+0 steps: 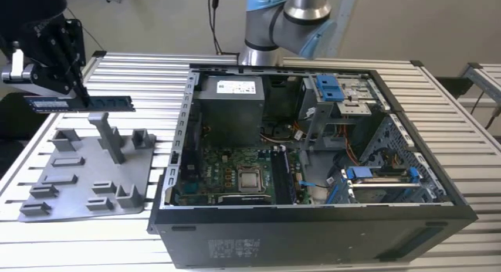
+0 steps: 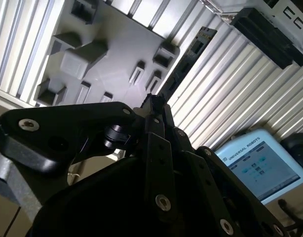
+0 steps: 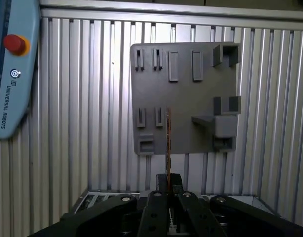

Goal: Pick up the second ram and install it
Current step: 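Pick up the second ram and move it above second insertion slot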

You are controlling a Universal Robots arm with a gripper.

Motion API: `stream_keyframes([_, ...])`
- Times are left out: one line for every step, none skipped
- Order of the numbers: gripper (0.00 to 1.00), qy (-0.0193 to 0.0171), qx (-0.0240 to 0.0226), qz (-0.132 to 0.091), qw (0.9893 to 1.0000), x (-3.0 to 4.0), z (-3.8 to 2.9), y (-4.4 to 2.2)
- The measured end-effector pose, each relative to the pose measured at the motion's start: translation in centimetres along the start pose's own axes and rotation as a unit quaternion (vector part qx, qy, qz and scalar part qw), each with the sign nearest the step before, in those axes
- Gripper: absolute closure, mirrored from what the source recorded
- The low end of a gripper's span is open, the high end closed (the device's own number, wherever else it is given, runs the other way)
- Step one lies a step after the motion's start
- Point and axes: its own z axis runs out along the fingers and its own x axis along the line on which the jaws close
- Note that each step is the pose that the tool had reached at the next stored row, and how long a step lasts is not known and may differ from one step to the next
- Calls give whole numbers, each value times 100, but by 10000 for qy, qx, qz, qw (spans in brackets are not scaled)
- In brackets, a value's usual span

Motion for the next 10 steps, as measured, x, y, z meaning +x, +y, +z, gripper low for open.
stream_keyframes([86, 0, 0, 0, 10000, 0, 0, -14])
stream_keyframes([86, 0, -1, 0, 10000, 1, 0, -28])
stream_keyframes([86, 0, -1, 0, 10000, 1, 0, -43])
stream_keyframes([86, 0, -1, 0, 10000, 1, 0, -58])
stream_keyframes([86, 0, -1, 0, 10000, 2, 0, -72])
stream_keyframes([86, 0, -1, 0, 10000, 2, 0, -85])
stream_keyframes([86, 0, -1, 0, 10000, 2, 1, -98])
stream_keyframes([86, 0, -1, 0, 10000, 2, 1, -110])
stream_keyframes([86, 0, -1, 0, 10000, 3, 1, -123])
stream_keyframes([86, 0, -1, 0, 10000, 3, 1, -138])
